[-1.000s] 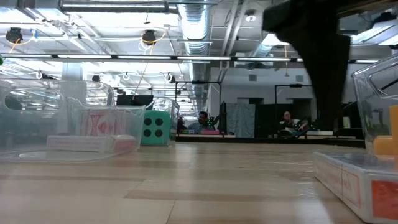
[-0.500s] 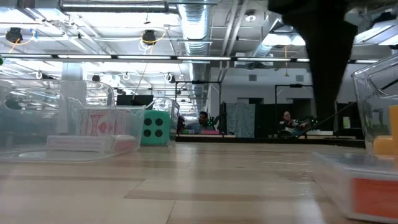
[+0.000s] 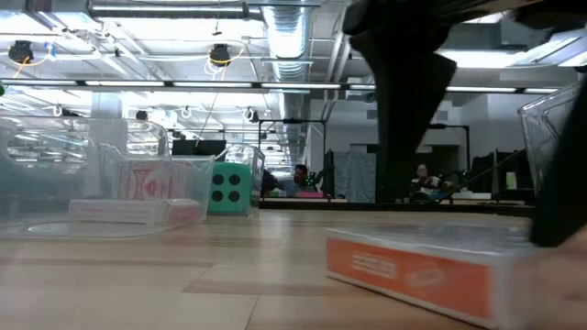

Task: Pick & Place Toys
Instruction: Put the orange playing card box into the bottom left transparent bin

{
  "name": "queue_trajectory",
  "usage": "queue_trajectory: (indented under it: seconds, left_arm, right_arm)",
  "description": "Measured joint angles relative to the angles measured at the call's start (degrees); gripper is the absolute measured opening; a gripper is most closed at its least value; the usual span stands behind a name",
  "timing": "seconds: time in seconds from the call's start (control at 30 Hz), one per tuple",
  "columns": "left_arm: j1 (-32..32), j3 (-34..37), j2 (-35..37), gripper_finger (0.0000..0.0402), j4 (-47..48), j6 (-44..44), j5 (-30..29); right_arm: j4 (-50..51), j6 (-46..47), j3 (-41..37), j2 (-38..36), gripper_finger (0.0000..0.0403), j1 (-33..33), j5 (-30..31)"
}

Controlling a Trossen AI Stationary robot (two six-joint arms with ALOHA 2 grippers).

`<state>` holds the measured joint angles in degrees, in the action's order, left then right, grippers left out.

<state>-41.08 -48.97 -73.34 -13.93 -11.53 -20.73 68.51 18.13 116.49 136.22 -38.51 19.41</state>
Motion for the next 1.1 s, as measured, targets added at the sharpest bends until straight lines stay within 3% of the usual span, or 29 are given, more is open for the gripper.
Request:
queue_trajectory:
  seconds: [0.3,0.57,0.9,1.1]
  left_arm:
    - [0.0,0.0,0.0,0.0398,0.2,0.0,0.0]
    - [0.0,0.0,0.0,0.0398,0.2,0.0,0.0]
    - [0.0,0.0,0.0,0.0398,0.2,0.0,0.0]
    - [0.0,0.0,0.0,0.0398,0.4,0.1,0.0]
  right_arm:
    - [-0.4,-5.0,0.0,0.0,0.0379,-0.1,-4.4]
    - [-4.3,-15.5,0.0,0.0,0.0379,-1.2,-4.5]
    - [-3.3,-16.7,0.0,-0.1,0.0379,2.5,-4.9]
    - [-3.3,-16.3,-0.1,1.0,0.0379,3.7,-11.9]
